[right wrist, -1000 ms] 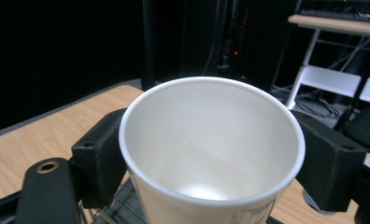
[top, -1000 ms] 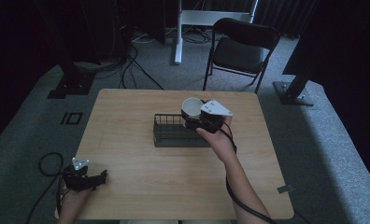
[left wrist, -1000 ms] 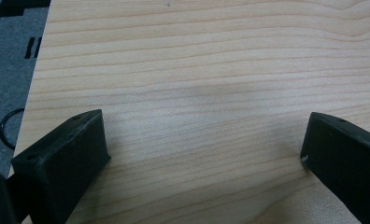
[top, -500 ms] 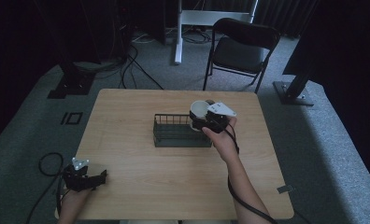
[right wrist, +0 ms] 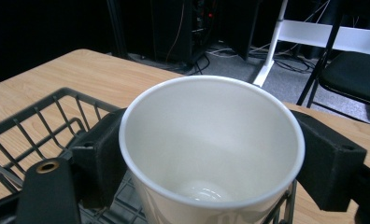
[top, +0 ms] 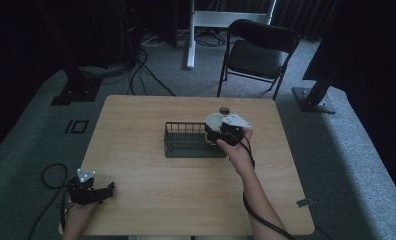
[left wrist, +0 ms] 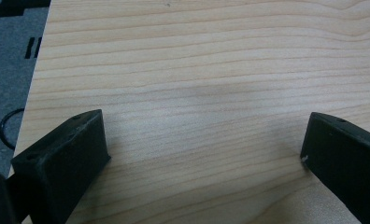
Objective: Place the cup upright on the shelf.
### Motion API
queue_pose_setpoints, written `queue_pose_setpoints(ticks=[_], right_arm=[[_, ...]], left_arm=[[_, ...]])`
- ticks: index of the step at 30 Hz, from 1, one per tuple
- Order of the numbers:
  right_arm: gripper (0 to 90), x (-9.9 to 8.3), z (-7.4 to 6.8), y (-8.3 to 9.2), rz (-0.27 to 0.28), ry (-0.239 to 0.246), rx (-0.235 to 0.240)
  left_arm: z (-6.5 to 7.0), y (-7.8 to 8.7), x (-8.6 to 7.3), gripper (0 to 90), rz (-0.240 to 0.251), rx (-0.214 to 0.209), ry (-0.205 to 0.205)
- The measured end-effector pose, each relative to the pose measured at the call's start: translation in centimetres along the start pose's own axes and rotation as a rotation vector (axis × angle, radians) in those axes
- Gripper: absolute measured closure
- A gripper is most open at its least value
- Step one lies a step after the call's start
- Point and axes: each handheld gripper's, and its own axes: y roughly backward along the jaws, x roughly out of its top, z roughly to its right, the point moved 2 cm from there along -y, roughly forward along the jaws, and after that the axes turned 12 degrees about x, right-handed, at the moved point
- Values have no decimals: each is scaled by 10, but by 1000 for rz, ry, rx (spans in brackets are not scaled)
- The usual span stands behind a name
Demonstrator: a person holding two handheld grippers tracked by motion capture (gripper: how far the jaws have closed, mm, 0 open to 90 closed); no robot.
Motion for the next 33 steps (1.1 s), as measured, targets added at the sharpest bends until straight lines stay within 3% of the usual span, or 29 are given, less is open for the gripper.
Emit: queue_pose_setpoints(ticks=[10, 20, 23, 26, 33], right_arm=[[195, -9, 1, -4, -39, 16, -16], [193, -11, 1, -4, -23, 6, -22], [190, -10, 0, -4, -31, 7, -9], [128, -10, 0, -3, -37, 3, 2], [124, -6, -1, 4, -23, -2, 20]], left_arm=[[0, 0, 0, 8, 0, 0, 0], [0, 0, 0, 8, 0, 0, 0], [0, 0, 0, 8, 0, 0, 0], [0, 0, 0, 8, 0, 0, 0], [0, 0, 0, 8, 0, 0, 0]])
